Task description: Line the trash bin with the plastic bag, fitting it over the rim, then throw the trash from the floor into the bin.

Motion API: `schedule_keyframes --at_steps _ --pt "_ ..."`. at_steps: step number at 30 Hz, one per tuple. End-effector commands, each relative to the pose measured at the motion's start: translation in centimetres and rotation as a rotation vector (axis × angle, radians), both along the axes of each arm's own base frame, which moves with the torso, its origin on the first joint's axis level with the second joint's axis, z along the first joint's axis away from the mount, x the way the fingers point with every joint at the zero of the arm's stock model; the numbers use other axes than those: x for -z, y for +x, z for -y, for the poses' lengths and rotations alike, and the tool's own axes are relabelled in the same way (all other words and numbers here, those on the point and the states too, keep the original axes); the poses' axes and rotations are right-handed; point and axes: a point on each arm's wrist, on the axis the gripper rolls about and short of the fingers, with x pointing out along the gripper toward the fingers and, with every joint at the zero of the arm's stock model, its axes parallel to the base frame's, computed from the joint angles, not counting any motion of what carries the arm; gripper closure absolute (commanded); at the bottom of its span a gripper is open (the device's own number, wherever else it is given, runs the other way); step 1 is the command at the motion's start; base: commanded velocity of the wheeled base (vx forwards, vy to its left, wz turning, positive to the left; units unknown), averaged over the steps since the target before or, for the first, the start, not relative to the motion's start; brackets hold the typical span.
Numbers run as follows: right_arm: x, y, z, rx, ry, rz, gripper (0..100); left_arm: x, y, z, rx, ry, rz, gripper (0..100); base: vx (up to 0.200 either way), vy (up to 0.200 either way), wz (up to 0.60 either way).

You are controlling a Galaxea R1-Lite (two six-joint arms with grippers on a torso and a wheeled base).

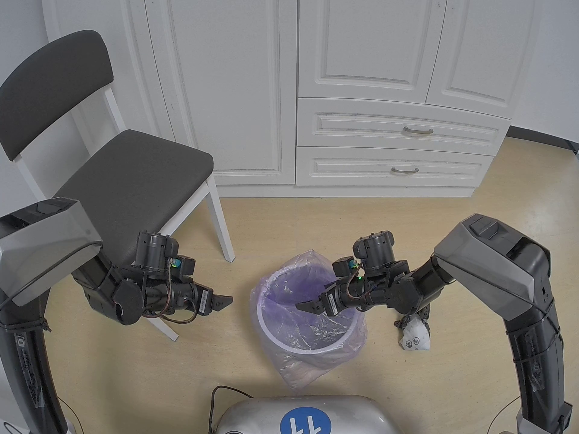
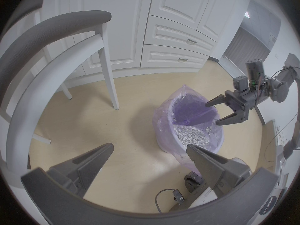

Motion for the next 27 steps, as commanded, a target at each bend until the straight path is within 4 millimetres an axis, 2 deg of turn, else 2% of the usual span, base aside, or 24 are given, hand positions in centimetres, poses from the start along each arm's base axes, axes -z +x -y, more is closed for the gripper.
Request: schedule_keyframes --at_steps 1,4,19,20,27 --pt "3.0 1.0 0.0 -0.029 0.01 -0.046 0 0.4 -1.1 -0.1 -0.008 -0.009 -0.009 0 0.0 0.0 0.0" --pt "3.2 1.3 0.1 -0.034 0.021 -0.047 0 0.6 -1.2 -0.1 -0.007 -0.012 0.0 0 0.0 0.0 0.0" --pt "3.8 0.4 -0.1 -0.074 0.023 -0.084 0 0.7 -1.3 0.0 -0.02 0.005 0.003 0 0.0 0.0 0.0" --pt "3.8 0.4 -0.1 -0.073 0.022 -0.085 100 0.8 -1.3 0.0 -0.02 0.005 0.001 0 0.0 0.0 0.0" --pt "3.5 -0.5 -0.1 -0.086 0.012 -0.096 100 1.0 -1.4 0.1 -0.018 0.003 0.007 0 0.0 0.0 0.0"
